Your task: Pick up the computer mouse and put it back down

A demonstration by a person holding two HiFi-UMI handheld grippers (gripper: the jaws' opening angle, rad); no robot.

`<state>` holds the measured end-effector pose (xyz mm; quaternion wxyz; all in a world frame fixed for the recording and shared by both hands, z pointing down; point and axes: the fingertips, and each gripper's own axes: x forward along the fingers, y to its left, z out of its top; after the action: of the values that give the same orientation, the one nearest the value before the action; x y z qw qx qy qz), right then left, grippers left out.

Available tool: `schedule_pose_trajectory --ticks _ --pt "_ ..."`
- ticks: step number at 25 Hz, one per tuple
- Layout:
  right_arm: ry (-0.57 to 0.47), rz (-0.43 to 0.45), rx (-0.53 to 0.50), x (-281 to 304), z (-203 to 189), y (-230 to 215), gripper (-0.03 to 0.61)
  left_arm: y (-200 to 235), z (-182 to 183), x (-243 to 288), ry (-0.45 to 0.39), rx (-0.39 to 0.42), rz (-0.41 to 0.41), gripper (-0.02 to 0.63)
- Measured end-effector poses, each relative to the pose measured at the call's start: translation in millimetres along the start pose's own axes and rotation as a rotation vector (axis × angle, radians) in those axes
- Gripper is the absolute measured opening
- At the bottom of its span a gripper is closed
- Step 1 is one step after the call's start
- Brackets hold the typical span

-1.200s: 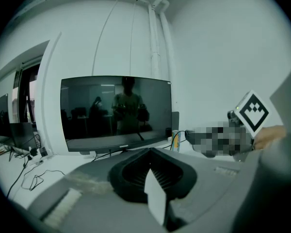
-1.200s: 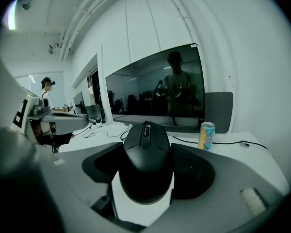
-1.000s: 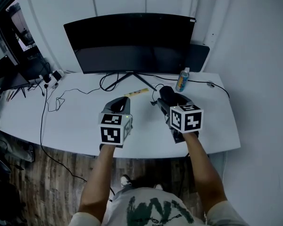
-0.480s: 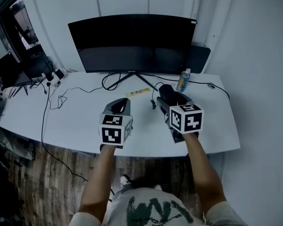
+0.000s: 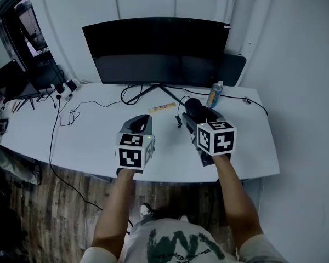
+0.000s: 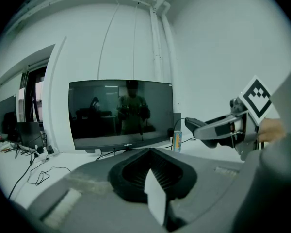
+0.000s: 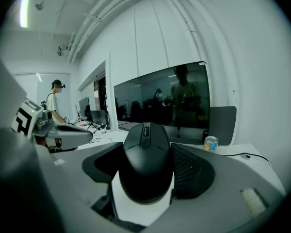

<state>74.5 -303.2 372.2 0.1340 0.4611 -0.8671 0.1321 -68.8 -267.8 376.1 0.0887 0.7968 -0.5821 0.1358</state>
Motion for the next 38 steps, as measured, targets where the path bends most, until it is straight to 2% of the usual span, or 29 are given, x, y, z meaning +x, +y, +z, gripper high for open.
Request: schedule_pose_trajectory --ticks 10,17,27,38 --pt "-0.003 -0.001 -0.002 2 -1 0 0.308 2 -3 0 -0.001 0.0 0.004 0.005" --pt "0.005 0.019 -0.007 13 1 14 0.308 19 -6 -7 0.009 -0.01 0.025 0.005" --pt "0.035 0.092 -0.022 41 -9 54 0.308 52 -18 -29 0.017 -0.027 0.09 0.005" --pt "0.101 0.158 -0.01 79 -38 102 0.308 94 -37 -58 0.034 -0.05 0.155 0.005"
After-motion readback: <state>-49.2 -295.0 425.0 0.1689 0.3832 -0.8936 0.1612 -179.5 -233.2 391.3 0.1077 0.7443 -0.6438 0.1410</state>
